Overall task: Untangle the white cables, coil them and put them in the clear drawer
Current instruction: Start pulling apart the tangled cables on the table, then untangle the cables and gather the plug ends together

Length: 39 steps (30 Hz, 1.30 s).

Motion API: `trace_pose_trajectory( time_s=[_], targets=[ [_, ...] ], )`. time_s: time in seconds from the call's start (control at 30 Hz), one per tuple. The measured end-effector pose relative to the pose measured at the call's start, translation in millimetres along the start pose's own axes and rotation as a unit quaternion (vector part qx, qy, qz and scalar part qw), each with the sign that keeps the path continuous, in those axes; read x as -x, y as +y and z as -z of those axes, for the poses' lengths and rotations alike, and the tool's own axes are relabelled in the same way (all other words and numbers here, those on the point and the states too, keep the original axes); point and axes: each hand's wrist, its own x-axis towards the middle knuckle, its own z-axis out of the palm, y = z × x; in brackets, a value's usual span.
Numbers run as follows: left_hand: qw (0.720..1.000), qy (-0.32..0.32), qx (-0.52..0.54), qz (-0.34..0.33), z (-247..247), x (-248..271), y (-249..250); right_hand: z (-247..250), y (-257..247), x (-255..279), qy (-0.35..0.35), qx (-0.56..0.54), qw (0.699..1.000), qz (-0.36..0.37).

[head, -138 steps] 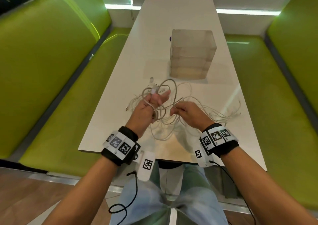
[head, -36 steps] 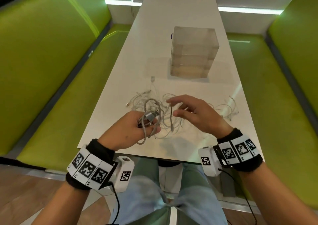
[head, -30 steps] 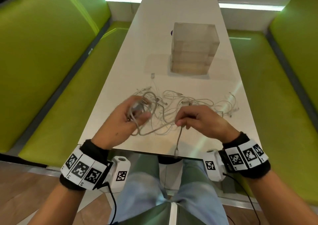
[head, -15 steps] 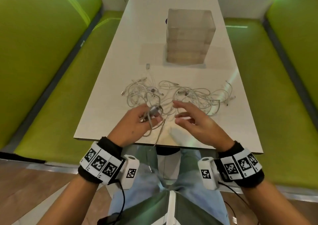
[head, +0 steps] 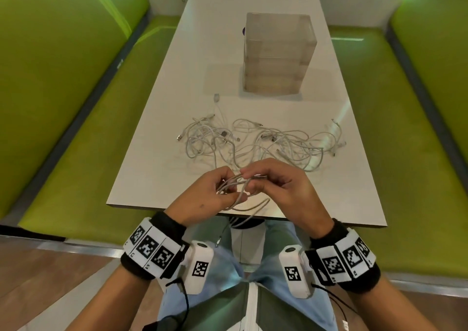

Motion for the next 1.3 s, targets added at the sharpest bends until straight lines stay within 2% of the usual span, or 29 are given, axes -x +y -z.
trace_pose_trajectory(
  time_s=[0.1, 0.27, 0.53, 0.63, 0.73, 0.8, 0.9, 1.03, 1.1, 1.17, 1.3],
  targets=[
    [0.998, -0.006, 0.06, 0.008, -1, 4, -1, 3, -2, 1, -0.011, -0.001, 1.0, -0.012],
    [0.987, 0.025, 0.157, -0.011, 6, 8, 4, 9, -6, -1, 0.018, -0.061, 0.996, -0.056],
    [0.991, 0.011, 0.116, -0.061, 2, 7, 3, 4, -2, -3, 0.023, -0.036, 0.996, -0.083],
    [0.988, 0.069, 0.127, -0.061, 2, 2, -3, 3, 1, -1, 0.008, -0.016, 0.996, -0.085],
    [0.972, 0.154, 0.154, -0.084, 5, -2, -9, 4, 4, 4, -0.042, -0.009, 0.994, -0.101],
    [0.96, 0.172, 0.203, -0.093, 10, -3, -9, 3, 7, 7, -0.066, -0.01, 0.99, -0.126],
    [0.938, 0.141, 0.31, -0.064, 18, -1, -6, -3, 15, 9, -0.066, -0.012, 0.986, -0.15],
    [0.916, 0.074, 0.39, -0.055, 32, 1, -6, -7, 32, 10, -0.052, -0.02, 0.981, -0.186],
    [0.893, 0.052, 0.443, -0.06, 37, 2, -5, -10, 41, 12, -0.068, -0.004, 0.977, -0.203],
    [0.884, 0.061, 0.459, -0.066, 39, 3, -3, -13, 49, 15, -0.104, 0.031, 0.972, -0.21],
    [0.914, 0.117, 0.38, -0.082, 36, 0, -2, -17, 55, 22, -0.217, 0.1, 0.953, -0.184]
  ],
)
